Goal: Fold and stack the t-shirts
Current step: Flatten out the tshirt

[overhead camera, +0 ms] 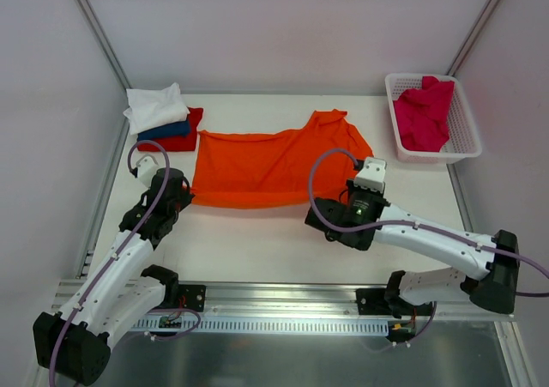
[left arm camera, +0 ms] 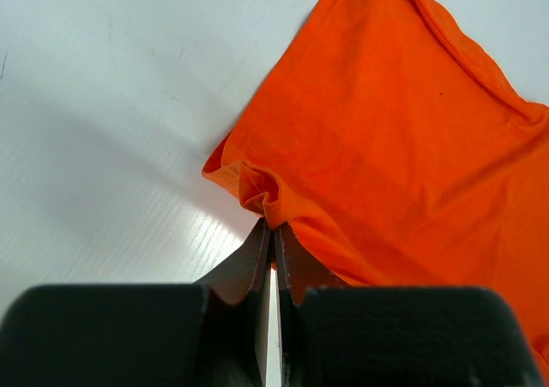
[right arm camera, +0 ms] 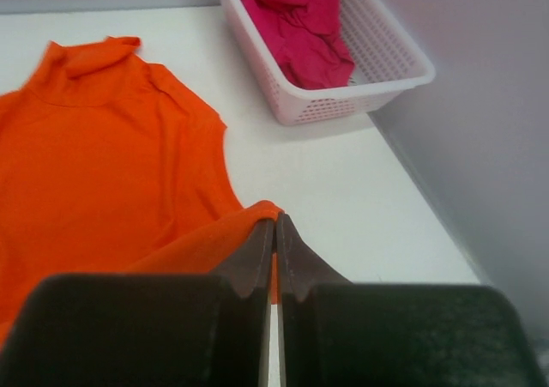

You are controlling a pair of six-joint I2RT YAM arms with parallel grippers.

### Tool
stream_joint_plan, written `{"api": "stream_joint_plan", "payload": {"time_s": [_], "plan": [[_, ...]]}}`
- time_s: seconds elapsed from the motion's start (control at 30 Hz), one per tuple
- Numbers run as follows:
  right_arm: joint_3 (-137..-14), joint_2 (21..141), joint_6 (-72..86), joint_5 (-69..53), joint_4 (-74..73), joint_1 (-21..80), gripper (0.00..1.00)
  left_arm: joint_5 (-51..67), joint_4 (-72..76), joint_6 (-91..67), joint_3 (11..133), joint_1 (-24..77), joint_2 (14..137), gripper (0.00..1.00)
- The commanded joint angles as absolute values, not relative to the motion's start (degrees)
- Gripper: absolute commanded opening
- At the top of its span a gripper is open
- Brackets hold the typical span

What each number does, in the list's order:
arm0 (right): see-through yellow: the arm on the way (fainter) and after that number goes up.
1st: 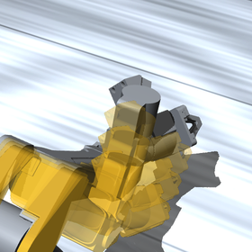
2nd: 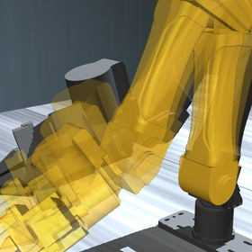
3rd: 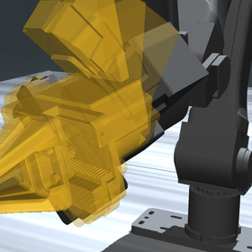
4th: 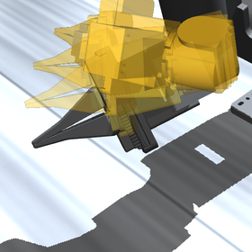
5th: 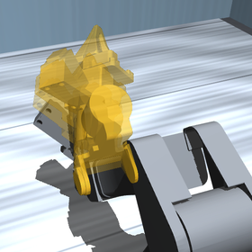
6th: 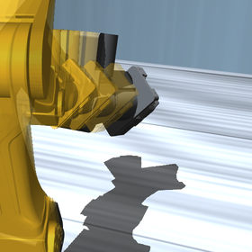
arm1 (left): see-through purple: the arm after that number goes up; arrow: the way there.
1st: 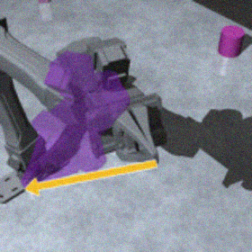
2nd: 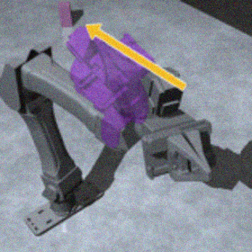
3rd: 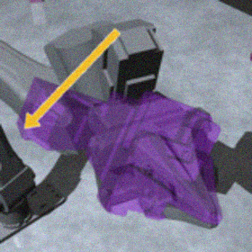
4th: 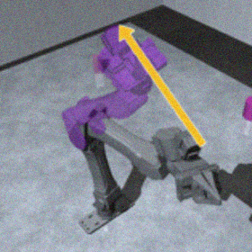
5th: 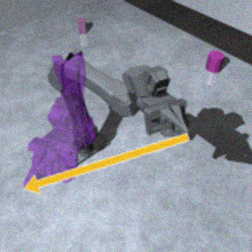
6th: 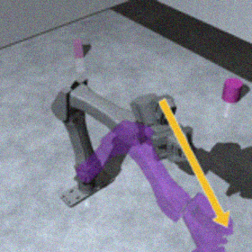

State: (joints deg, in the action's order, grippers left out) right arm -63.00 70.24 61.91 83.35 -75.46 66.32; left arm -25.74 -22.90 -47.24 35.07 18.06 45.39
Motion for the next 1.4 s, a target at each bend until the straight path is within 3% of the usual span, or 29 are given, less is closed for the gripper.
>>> {"api": "stream_joint_plan", "payload": {"time_s": [0.0, 0.37, 1.1, 1.37], "plan": [[-66.1, 72.9, 57.0, 101.4, -94.8, 62.2, 0.0, -25.8, -21.4, -46.3, 35.2, 18.5, 44.9, 0.0], [-68.5, 79.0, 61.0, 101.5, -95.0, 54.1, 0.0, -25.1, -20.7, -46.3, 34.9, 18.5, 45.4, 0.0], [-70.0, 82.4, 71.2, 101.6, -95.0, 59.4, 0.0, -24.1, -20.2, -46.1, 34.6, 18.5, 44.6, 0.0], [-71.9, 87.4, 71.6, 101.7, -94.8, 54.2, 0.0, -23.8, -20.3, -46.1, 34.5, 18.5, 43.9, 0.0]]}}
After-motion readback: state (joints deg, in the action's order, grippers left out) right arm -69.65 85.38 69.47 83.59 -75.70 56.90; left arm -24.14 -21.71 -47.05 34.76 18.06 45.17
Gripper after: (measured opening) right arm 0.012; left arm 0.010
